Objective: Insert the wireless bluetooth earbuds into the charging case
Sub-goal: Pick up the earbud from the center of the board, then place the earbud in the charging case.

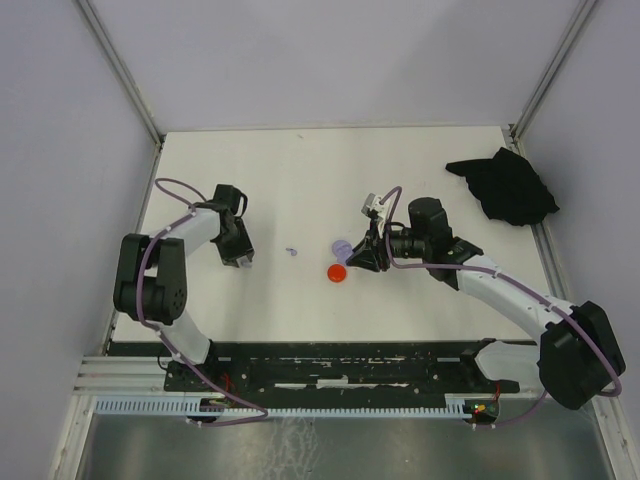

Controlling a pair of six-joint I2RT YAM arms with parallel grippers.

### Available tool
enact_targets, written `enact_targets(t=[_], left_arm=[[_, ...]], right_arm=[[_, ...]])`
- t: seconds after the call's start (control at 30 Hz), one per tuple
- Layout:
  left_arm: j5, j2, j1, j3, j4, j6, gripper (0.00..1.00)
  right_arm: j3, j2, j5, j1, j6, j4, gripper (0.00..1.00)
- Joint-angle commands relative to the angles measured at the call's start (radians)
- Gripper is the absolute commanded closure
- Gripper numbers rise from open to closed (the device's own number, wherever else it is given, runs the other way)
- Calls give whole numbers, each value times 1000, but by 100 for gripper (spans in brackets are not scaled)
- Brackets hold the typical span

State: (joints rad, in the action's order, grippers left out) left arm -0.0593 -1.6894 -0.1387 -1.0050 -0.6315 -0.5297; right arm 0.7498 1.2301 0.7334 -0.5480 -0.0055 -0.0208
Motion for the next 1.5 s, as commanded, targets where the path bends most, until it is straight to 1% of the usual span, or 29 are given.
enact_targets(t=[0.0, 0.17, 0.3, 0.37, 0.5, 0.73, 0.93, 1.0, 1.13, 1.2, 1.47], left_arm=[[-31, -22, 4, -32, 16, 13, 54], [1, -25, 1, -23, 16, 31, 60], [22, 0, 1, -16, 15, 57, 70], [27, 25, -5, -19, 16, 73, 73], [23, 93, -33, -40, 15, 112, 75], [-58, 215, -101, -116, -13, 132, 75], [-189, 314, -227, -217, -27, 130, 75], [-223, 342, -269, -255, -26, 128, 75], [-291, 391, -359, -319, -11, 141, 75], [-328, 413, -413, -348, 2, 155, 75], [-431, 433, -563, -463, 9, 161, 75]], right_arm=[[51, 5, 24, -6, -13, -22, 98], [54, 5, 37, -5, -8, -24, 98], [54, 4, 43, -10, 23, -62, 98], [53, 3, 39, -16, 38, -85, 98], [51, 1, 12, -37, 53, -109, 98], [37, -26, -83, -74, 75, -212, 98], [11, -45, -169, -106, 86, -368, 98], [-4, -48, -192, -114, 74, -446, 98], [-70, -47, -198, -122, 50, -665, 98], [-78, -39, -197, -125, 42, -729, 98], [-63, -35, -301, -148, -10, -769, 98]])
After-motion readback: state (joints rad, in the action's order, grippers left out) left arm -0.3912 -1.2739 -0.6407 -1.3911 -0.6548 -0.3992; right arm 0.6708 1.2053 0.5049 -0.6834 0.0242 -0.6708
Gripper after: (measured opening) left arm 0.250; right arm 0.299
